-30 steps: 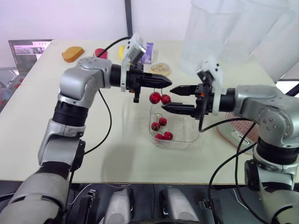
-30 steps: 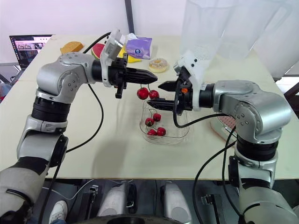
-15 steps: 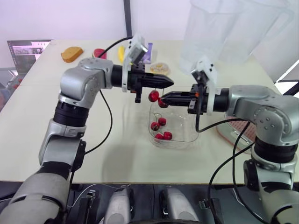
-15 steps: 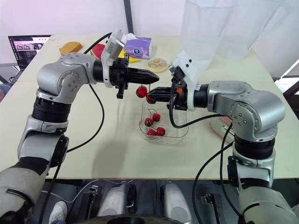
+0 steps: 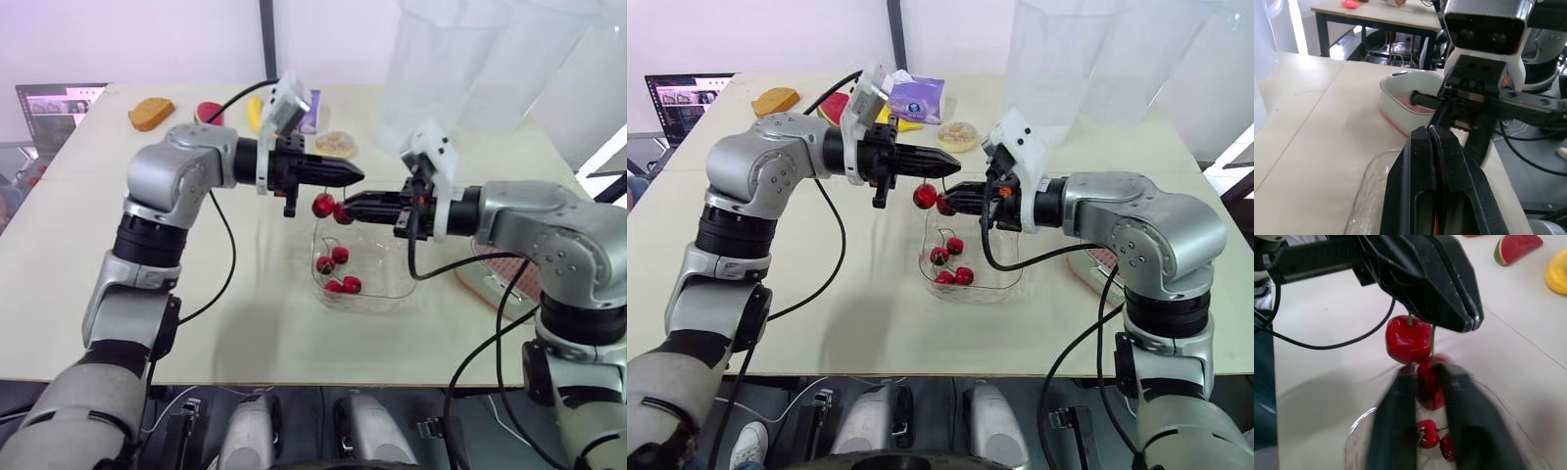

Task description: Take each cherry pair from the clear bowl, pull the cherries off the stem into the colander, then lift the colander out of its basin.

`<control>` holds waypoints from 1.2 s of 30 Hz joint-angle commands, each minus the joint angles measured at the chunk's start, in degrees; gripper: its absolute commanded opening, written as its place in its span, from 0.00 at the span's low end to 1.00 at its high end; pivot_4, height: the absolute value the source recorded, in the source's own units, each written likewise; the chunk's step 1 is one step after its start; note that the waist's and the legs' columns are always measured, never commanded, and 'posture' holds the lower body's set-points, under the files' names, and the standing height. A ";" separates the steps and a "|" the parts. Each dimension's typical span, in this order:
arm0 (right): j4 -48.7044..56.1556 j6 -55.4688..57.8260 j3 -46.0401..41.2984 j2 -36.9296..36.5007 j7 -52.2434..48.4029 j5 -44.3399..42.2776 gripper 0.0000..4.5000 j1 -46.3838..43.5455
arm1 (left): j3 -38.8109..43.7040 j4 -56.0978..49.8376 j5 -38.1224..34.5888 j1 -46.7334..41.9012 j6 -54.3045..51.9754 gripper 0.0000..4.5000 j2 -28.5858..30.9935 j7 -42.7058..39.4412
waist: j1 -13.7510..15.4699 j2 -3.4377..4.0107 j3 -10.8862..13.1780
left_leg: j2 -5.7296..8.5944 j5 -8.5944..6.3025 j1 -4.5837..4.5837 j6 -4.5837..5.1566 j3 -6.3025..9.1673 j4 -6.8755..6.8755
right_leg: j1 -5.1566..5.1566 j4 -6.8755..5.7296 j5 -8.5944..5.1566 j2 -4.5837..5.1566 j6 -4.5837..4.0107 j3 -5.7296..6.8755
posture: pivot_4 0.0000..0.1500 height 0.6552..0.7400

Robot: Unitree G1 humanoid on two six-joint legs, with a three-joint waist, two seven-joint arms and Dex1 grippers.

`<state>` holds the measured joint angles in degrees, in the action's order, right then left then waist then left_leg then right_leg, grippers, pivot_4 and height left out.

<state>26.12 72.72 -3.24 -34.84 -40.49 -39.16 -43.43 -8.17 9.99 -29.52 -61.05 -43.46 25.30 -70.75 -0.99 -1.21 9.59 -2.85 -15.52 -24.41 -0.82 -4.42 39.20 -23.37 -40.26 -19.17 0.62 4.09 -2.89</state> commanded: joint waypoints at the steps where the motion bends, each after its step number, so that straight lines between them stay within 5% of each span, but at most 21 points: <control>1: 0.60 -0.91 -1.23 -0.11 0.76 -1.42 0.30 -0.51 | 1.42 -2.16 -1.04 -0.84 0.30 0.00 0.23 0.13 | 0.02 0.00 0.00 | 0.00 0.00 0.00 0.00 0.00 0.00 | 0.00 0.00 0.00 0.00 0.00 0.00 | 1.00 1.00; 11: 0.40 -4.14 0.27 -0.95 1.69 -1.20 0.30 0.88 | 1.66 -2.96 -2.08 -1.06 -0.76 0.00 0.18 0.38 | 0.04 0.00 0.00 | 0.00 0.00 -0.01 0.00 0.00 0.00 | 0.00 0.01 0.00 0.01 0.00 0.00 | 1.00 1.00; 14: 0.24 -4.71 0.08 -1.84 1.79 -1.33 0.48 1.18 | 1.60 -2.67 -1.94 -1.12 -0.75 0.00 0.50 0.33 | 0.04 0.00 0.00 | 0.00 0.00 -0.01 0.00 0.00 0.00 | 0.00 0.01 0.00 0.00 0.00 0.00 | 1.00 1.00; 19: 0.38 -4.41 -0.69 -2.10 2.29 -2.95 0.99 0.95 | 1.46 -2.58 -1.93 -1.11 -0.64 0.00 0.64 0.34 | 0.01 0.00 0.00 | 0.00 0.00 -0.01 0.00 0.00 -0.01 | 0.00 0.01 0.00 0.00 0.00 0.00 | 1.00 1.00; 33: 0.05 -4.65 0.14 -1.82 3.41 -4.89 0.99 2.97 | 1.41 -2.55 -1.93 -1.40 -0.58 0.00 0.50 0.44 | 0.06 0.00 0.00 | 0.00 0.00 -0.01 0.00 0.00 -0.01 | 0.00 0.02 0.00 0.00 0.00 0.00 | 1.00 1.00; 36: -0.14 -4.84 0.15 -1.88 3.54 -4.88 0.81 3.05 | 1.43 -2.56 -1.92 -1.46 -0.59 0.00 0.55 0.47 | 0.03 0.00 0.00 | 0.00 0.00 -0.01 0.01 0.00 -0.01 | 0.00 0.02 0.00 0.00 0.00 0.00 | 1.00 1.00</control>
<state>25.48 68.84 -2.31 -36.69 -37.28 -43.56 -39.79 -8.13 8.90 -30.67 -61.07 -44.49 25.64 -70.33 -0.96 -1.22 9.60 -2.84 -15.52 -24.42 -0.82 -4.42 39.19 -23.37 -40.24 -19.17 0.63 4.09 -2.90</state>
